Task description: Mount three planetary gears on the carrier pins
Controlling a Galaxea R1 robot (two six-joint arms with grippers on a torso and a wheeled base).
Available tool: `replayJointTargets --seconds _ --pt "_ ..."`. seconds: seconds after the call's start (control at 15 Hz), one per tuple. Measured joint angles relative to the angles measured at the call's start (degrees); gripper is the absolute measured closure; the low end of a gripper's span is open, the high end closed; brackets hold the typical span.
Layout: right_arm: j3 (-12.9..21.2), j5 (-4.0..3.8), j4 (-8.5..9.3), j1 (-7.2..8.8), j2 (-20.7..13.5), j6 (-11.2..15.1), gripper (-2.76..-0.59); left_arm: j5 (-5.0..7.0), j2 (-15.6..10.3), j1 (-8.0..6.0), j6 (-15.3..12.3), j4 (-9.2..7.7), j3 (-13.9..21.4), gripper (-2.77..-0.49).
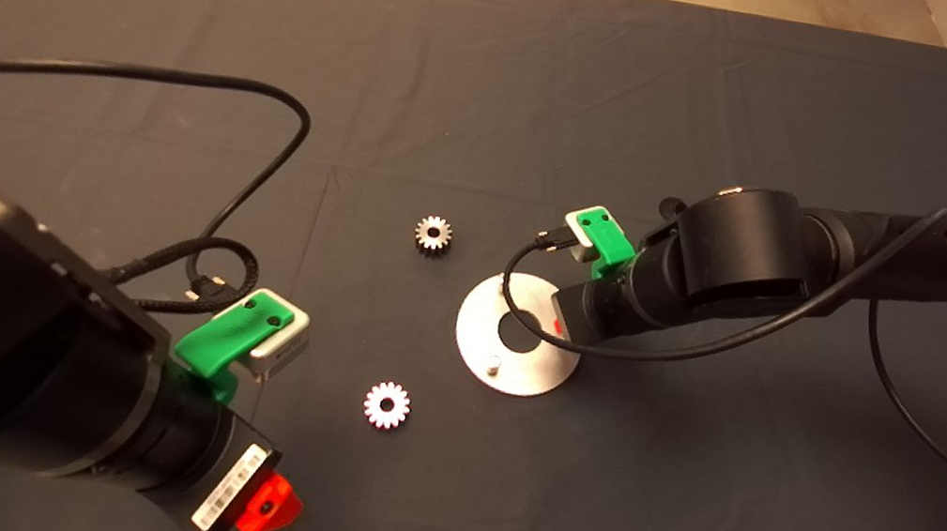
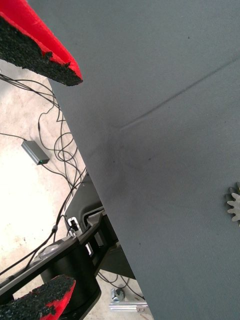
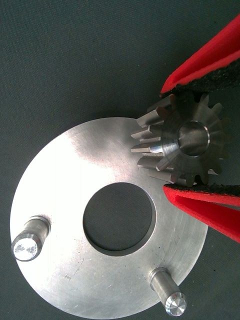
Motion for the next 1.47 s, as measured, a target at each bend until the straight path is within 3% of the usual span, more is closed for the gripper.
replayJointTargets --seconds 1.47 --pt "0.7 0.01 0.2 0.0 0.0 0.0 -1.02 0.0 0.0 0.0 0.0 0.0 0.0 -2.76"
